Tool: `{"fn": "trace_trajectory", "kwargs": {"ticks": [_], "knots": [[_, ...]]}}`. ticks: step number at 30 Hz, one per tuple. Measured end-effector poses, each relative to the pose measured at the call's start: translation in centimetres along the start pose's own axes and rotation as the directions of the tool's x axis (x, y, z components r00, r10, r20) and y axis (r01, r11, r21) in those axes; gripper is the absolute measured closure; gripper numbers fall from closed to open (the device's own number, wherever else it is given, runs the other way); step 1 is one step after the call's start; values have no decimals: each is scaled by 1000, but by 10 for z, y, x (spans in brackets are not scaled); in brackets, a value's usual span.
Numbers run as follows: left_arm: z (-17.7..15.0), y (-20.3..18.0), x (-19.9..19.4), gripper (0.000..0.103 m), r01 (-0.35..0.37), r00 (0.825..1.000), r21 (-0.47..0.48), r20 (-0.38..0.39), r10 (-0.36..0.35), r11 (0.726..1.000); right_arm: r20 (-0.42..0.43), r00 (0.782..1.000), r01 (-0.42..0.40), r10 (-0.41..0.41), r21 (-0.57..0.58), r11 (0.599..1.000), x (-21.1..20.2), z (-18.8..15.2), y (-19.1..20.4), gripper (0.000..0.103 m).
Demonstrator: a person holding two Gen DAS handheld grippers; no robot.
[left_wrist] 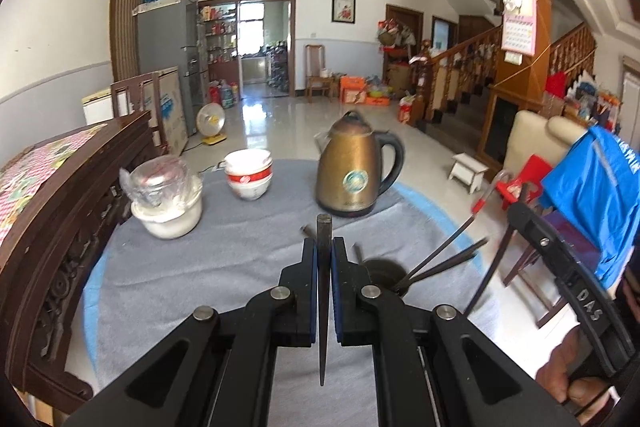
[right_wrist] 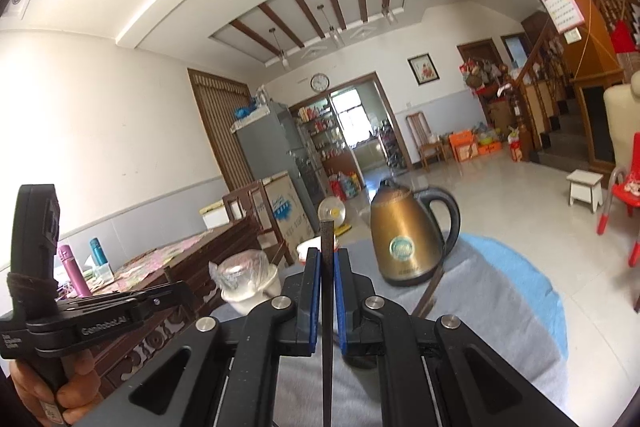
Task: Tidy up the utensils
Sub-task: 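Lift both held chopsticks over the grey cup, then open both grippers to drop the chopsticks into the grey cup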
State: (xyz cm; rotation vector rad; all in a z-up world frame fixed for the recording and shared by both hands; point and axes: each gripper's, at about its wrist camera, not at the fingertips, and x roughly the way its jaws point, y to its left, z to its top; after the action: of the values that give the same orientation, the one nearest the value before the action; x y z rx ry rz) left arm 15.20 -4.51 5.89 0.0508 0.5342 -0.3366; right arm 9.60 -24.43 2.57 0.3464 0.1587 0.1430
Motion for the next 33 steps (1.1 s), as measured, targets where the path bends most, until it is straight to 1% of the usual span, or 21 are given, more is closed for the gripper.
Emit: {"fn": "trace_trajectory", "kwargs": {"ticks": [4,7,9,11,13,15,16,18,20,21,23,25,26,27,29,30,31,32,33], "knots": [[16,-5,-4,96,48,998,-19,49,-48,999,63,998,19,-18,-11,1000,0,14,0,96],[30,-10,-8,96,74,992,-33,107,-70,997,118,992,36,-35,-6,999,2,23,-1,96],[38,-12,-10,96,90,984,-44,158,-82,995,159,985,65,-63,-11,998,5,27,-1,96],[44,-15,-11,96,109,972,-64,218,-93,992,201,976,92,-87,-14,996,7,28,-1,96],[48,-16,-9,96,123,961,-83,258,-98,989,245,962,127,-121,-7,992,12,26,-2,96],[50,-21,-4,96,120,953,-97,289,-87,988,277,948,165,-159,2,986,19,21,-2,96],[52,-26,3,96,114,951,-101,298,-80,988,290,938,198,-191,4,980,25,17,-2,96],[53,-32,15,96,103,949,-107,309,-66,989,294,930,229,-222,9,973,37,13,-3,96],[51,-41,31,96,62,948,-110,319,-24,992,290,921,269,-261,12,963,49,5,-3,96],[49,-46,42,96,47,950,-111,312,-11,993,279,921,281,-273,13,960,55,2,-3,96],[44,-51,61,96,33,963,-101,268,-4,994,234,932,281,-275,8,960,65,-6,-6,96],[35,-53,82,96,35,979,-87,204,-17,996,213,937,289,-278,-22,957,66,-10,-5,95],[31,-53,91,96,25,986,-77,169,-11,997,204,940,285,-273,-35,958,65,-12,-5,95],[27,-52,100,96,7,991,-74,133,3,997,176,952,261,-249,-43,964,63,-14,-7,95],[20,-45,110,96,21,997,-84,73,-14,996,140,961,247,-239,-45,968,62,-17,-12,95],[18,-43,109,96,26,998,-87,64,-20,996,124,965,238,-232,-40,970,60,-19,-16,95],[17,-42,105,90,23,998,-80,59,-18,997,102,971,220,-216,-28,975,58,-19,-21,94],[17,-41,102,77,17,998,-70,59,-13,997,76,975,208,-207,-14,978,56,-19,-25,93],[16,-40,96,71,8,998,-61,66,-4,998,55,978,201,-201,2,980,53,-21,-30,93]]}}
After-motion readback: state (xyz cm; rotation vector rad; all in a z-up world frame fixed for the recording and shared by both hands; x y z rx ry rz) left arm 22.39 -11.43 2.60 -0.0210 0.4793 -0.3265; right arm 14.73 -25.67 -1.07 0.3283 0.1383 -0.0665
